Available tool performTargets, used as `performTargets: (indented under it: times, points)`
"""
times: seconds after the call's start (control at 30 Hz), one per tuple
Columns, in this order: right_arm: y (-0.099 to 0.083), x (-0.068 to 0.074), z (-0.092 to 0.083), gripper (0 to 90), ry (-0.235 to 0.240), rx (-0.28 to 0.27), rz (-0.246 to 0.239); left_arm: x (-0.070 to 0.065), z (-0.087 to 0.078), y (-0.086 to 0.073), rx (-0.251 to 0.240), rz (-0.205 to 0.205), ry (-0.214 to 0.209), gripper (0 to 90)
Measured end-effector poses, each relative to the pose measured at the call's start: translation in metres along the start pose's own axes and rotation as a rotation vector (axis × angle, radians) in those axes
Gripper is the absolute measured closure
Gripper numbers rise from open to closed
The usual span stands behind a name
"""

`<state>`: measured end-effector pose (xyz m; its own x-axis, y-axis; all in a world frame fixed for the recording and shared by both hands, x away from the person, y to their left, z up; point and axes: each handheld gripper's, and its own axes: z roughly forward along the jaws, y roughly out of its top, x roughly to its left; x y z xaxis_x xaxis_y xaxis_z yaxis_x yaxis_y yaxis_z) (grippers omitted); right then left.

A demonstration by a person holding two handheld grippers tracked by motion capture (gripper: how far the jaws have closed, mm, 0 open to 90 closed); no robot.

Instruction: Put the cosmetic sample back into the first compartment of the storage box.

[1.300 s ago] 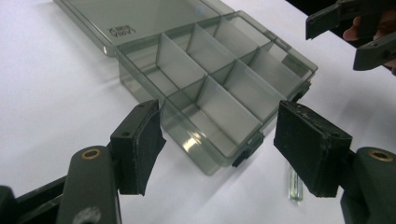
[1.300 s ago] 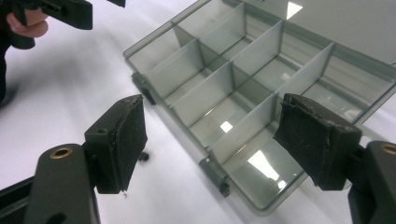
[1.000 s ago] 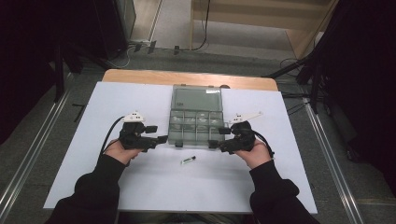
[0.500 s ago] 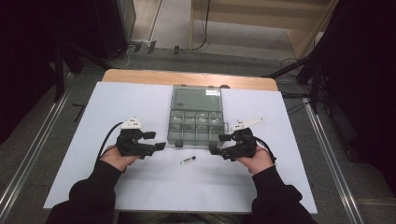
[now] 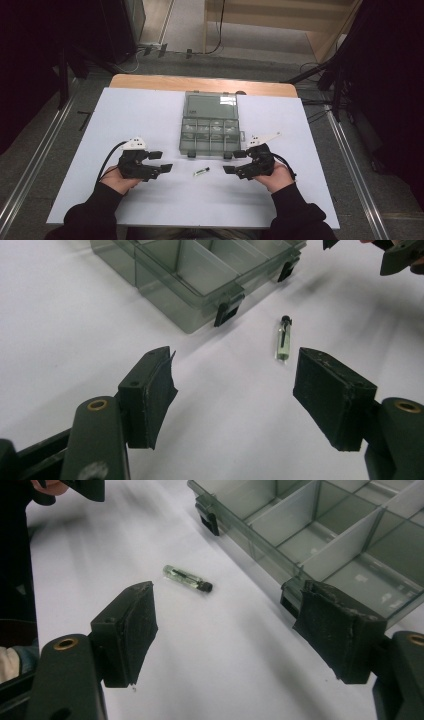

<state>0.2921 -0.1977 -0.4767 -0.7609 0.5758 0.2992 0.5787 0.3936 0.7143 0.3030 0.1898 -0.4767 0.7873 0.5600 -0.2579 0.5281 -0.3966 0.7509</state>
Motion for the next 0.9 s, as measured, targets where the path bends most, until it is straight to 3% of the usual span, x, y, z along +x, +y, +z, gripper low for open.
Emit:
performTargets:
  times: [0.47,0.9]
  points:
    - [0.000,0.004,0.006,24.9,0.025,0.031,-0.020,-0.002,-0.015,-0.014,-0.004,-0.010,0.011,32.1]
    - [0.008,0.009,0.018,24.4,0.049,0.073,-0.067,-0.001,-0.018,-0.021,0.004,-0.016,0.021,32.2]
